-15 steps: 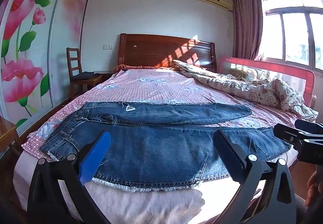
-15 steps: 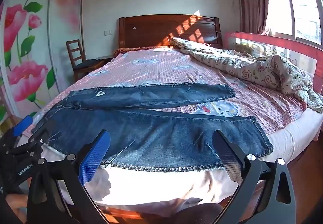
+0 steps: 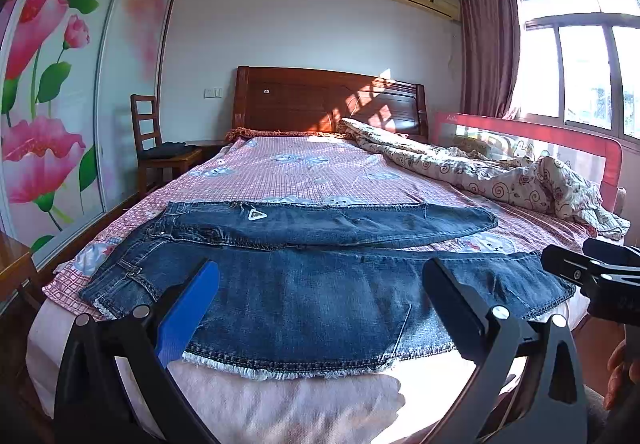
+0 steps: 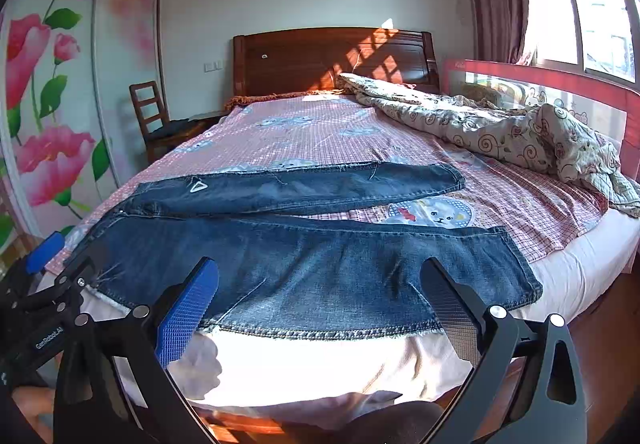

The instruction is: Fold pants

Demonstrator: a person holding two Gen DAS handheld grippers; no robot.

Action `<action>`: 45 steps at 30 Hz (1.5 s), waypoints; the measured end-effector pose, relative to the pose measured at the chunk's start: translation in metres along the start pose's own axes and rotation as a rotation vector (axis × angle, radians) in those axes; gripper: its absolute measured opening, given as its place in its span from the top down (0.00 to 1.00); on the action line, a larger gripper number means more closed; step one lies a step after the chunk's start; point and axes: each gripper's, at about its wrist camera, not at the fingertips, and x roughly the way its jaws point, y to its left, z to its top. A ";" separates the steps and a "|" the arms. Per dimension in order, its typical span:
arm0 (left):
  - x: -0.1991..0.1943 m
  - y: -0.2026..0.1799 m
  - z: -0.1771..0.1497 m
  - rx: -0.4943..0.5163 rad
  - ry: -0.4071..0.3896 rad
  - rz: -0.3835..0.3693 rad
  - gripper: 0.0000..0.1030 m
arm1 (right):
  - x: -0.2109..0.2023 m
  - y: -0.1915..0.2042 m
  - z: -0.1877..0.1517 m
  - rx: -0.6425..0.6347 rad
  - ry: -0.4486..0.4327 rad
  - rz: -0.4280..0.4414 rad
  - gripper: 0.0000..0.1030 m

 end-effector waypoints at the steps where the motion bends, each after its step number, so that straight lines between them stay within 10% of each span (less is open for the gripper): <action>1: 0.000 0.000 0.000 -0.002 0.002 0.001 0.02 | -0.002 0.006 -0.002 0.002 0.001 -0.004 0.03; 45: 0.010 -0.024 -0.007 0.029 0.074 -0.069 0.02 | -0.014 0.031 -0.008 0.069 0.023 -0.081 0.03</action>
